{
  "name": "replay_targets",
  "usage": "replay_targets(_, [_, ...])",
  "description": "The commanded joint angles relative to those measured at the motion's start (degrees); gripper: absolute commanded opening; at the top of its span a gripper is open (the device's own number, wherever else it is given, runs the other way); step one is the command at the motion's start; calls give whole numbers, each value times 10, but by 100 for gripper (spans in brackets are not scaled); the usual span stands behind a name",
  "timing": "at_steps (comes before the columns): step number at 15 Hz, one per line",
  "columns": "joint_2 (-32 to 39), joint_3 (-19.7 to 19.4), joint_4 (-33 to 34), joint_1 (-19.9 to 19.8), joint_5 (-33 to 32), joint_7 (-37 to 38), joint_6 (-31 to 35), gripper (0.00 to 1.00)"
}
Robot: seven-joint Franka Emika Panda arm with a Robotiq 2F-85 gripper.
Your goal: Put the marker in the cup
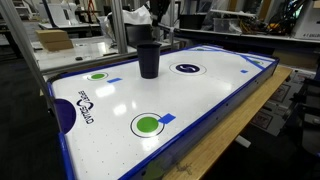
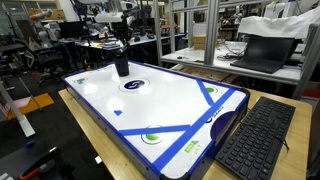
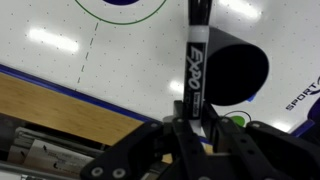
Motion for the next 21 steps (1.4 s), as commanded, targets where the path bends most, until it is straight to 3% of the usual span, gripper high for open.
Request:
replay_targets(1, [-81,1,-74,21,-24,41,69,5])
replay_targets(7, [-131,6,-130,47,-67,90,239,5])
replay_targets(9, [-96,0,-126,43,-68,87,267,5])
replay_targets(17, [2,47,-102,9,-33,-44,398,5])
replay_targets(21, [23,71,-105,-13,-20,-87,417,5])
